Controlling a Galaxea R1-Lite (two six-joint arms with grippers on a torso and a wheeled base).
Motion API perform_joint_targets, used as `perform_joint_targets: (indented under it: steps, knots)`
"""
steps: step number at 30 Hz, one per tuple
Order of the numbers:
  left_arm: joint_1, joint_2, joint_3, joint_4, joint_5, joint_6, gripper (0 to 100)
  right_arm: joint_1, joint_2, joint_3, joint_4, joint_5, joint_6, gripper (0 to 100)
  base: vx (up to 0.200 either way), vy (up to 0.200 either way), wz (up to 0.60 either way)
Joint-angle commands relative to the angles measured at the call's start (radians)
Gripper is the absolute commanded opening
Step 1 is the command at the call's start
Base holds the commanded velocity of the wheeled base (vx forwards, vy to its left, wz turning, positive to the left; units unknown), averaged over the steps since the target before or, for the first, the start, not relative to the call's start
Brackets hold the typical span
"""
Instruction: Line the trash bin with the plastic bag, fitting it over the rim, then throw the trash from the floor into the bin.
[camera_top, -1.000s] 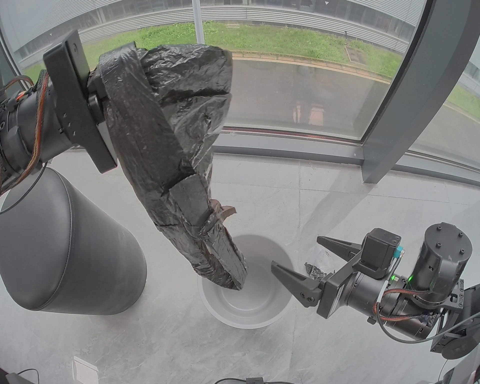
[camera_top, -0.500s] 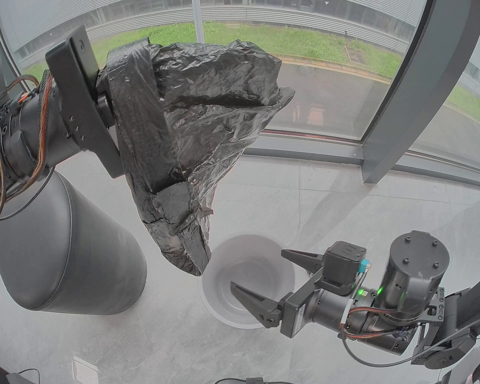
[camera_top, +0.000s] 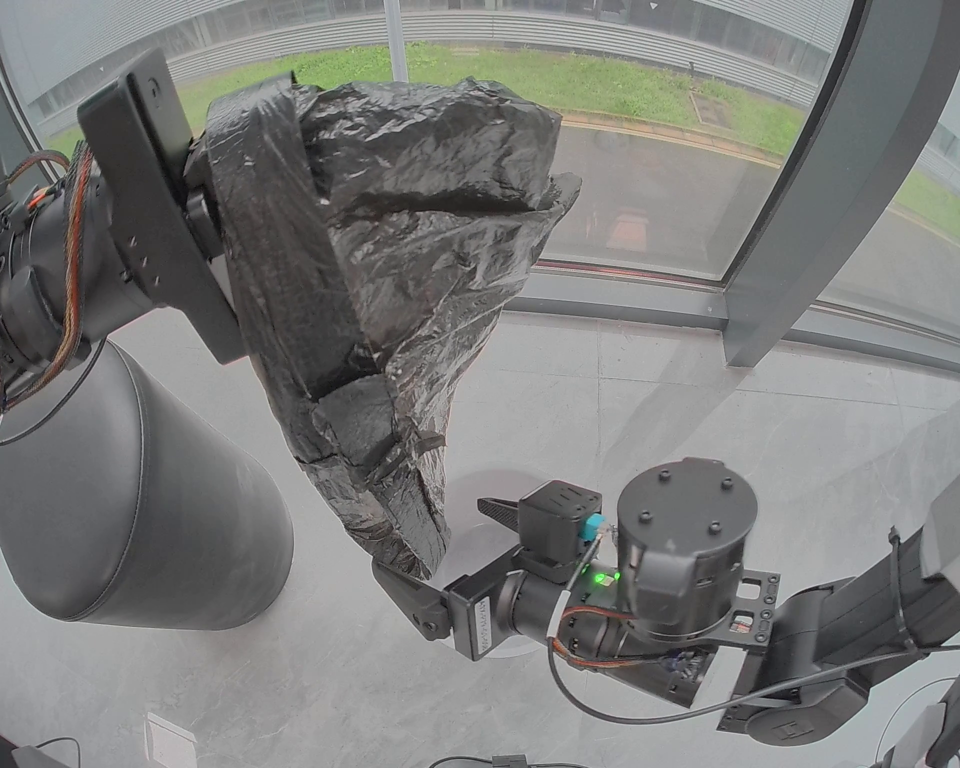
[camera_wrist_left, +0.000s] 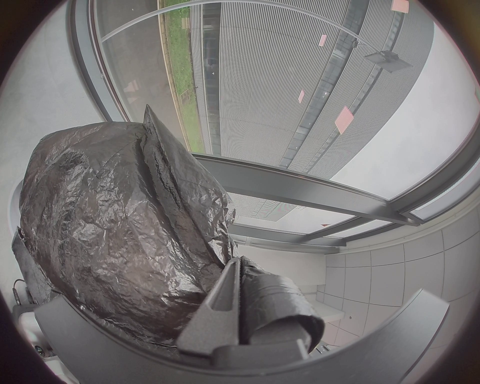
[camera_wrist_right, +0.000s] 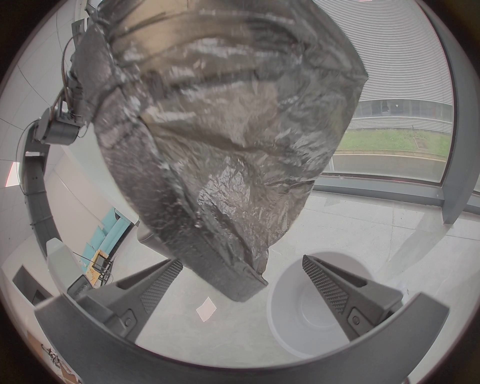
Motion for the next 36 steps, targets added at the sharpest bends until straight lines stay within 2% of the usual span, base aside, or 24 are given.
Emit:
perform_joint_targets:
  steps: [1,3,10,13,21,24,26,36]
  knots:
    - [-0.002,-0.022,0.001,0.001,-0.001,-0.001,0,-0.008,0.098,-0.063,0.003,-0.028,-0.001,100,0.000,0.000,0.00]
    - [-0.002,-0.027,0.001,0.003,-0.001,-0.001,0,-0.014,0.116,-0.084,0.003,-0.065,-0.011,100,0.000,0.000,0.00]
    - [-0.002,-0.040,0.012,0.005,-0.003,-0.001,0,-0.037,0.161,-0.144,-0.002,-0.100,-0.038,100,0.000,0.000,0.00]
    - [-0.001,-0.040,0.013,0.005,-0.001,-0.003,0,-0.035,0.190,-0.207,-0.006,-0.197,-0.040,100,0.000,0.000,0.00]
    - [-0.001,-0.039,0.015,0.005,0.000,-0.003,0,-0.025,0.188,-0.221,-0.012,-0.291,-0.044,100,0.000,0.000,0.00]
    - [-0.001,-0.037,0.016,0.005,0.000,-0.003,0,-0.008,0.204,-0.235,-0.015,-0.399,-0.093,100,0.000,0.000,0.00]
    - [-0.001,-0.037,0.022,0.001,0.000,-0.003,0,0.011,0.214,-0.233,-0.032,-0.439,-0.115,100,0.000,0.000,0.00]
    - [-0.001,-0.037,0.022,0.001,0.000,-0.003,0,0.032,0.273,-0.223,-0.204,-0.453,-0.233,100,0.000,0.000,0.00]
